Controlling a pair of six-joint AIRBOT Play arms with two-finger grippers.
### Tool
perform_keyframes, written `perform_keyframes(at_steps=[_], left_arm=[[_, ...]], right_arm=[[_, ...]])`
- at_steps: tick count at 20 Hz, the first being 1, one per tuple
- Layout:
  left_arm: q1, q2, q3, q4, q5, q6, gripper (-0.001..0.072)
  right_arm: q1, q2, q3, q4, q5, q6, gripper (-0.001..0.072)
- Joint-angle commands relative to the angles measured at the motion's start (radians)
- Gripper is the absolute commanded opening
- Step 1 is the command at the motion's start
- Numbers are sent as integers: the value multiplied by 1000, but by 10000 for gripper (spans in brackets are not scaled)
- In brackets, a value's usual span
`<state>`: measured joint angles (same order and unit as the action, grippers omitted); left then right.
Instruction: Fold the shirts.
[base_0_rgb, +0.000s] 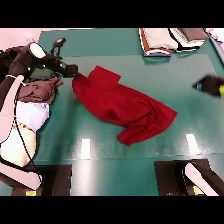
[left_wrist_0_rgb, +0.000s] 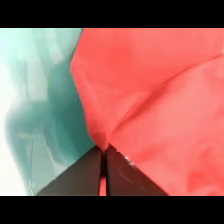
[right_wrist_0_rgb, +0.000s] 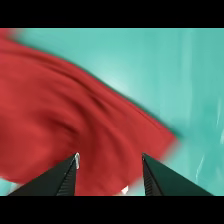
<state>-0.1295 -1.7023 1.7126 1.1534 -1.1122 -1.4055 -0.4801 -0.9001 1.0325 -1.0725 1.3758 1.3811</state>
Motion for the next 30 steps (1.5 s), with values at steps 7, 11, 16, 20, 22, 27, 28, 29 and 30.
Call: perform_keyframes(at_steps=[7, 11, 16, 20, 22, 27, 28, 29, 30], left_arm=[[-1, 0, 69, 2, -19, -1, 28], [-1, 0, 69, 2, -18, -1, 28], [-1, 0, 71, 2, -42, -1, 28], [-1, 132, 104, 78, -16, -30, 27], [-1, 276, 158, 155, 36, -30, 27], [-1, 660, 315, 192, 121, -26, 27], [-1, 729, 319, 192, 150, -26, 27], [-1, 792, 319, 192, 179, -26, 27], [-1, 840, 319, 192, 196, -26, 27]], right_arm=[[-58, -230, -431, 34, -301, -34, 391], [106, -361, -334, 34, -368, -29, 373], [247, -441, -187, 30, -392, -28, 15], [271, -288, 0, 23, -369, -39, 15], [269, -157, 149, 23, -375, -60, 15], [269, 67, 556, 21, -345, -64, 15], [269, 97, 605, 17, -345, -64, 15], [269, 126, 645, -7, -343, -62, 15], [269, 149, 676, -31, -332, -61, 15]])
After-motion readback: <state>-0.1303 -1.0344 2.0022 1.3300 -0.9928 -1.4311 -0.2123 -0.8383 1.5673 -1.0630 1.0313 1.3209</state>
